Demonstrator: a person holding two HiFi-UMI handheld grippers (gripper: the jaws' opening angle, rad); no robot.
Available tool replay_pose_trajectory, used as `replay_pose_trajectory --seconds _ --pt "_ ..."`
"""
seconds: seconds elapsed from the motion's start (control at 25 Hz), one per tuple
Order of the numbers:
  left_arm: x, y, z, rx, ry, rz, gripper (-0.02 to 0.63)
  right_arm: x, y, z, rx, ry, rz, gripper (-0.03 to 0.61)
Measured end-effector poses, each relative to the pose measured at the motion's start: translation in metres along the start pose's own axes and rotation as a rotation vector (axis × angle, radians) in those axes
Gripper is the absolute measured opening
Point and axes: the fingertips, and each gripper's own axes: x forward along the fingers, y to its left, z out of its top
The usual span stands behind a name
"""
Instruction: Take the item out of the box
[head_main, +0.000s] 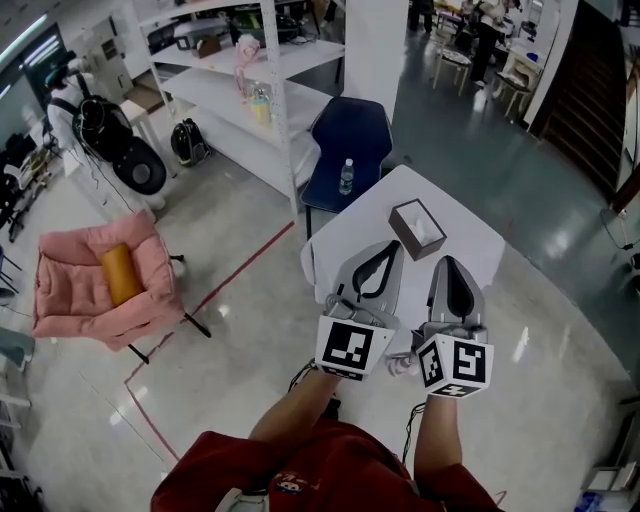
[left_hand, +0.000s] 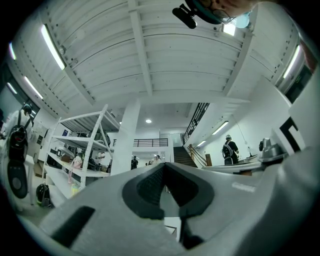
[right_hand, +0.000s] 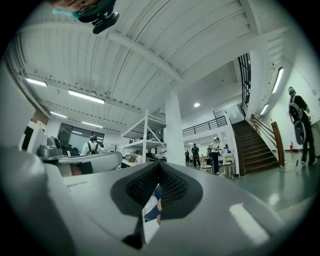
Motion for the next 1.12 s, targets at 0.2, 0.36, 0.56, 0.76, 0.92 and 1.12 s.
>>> replay_pose_trajectory --seconds 0.2,0.36,0.56,0.76,0.92,1.12 --pt "0.018 0.034 -0.01 -0.006 0.01 0.004 0.002 0.039 0.011 -0.008 -0.003 0.002 0.008 0.002" --pt "0.032 0.059 -0.012 -0.008 0.001 0.005 0.002 0.066 0.019 -0.009 -0.009 -0.005 0.01 0.002" --pt "0.049 0.082 -0.014 -0.011 -0.003 -0.012 0.002 0.094 0.025 -0.01 -0.017 -0.005 0.001 0.002" --pt "0.064 0.1 -0.013 -0.024 -0.01 -0.023 0.002 0.116 0.028 -0.006 -0.03 -0.013 -0.011 0.002" --pt "0.069 0.105 -0.011 -0.023 -0.031 -0.033 0.002 0.12 0.028 -0.007 -0.036 -0.015 -0.025 0.002" --pt "0.081 0.105 -0.028 -0.03 0.008 -0.043 0.002 0.129 0.014 -0.015 -0.029 -0.017 -0.038 0.002"
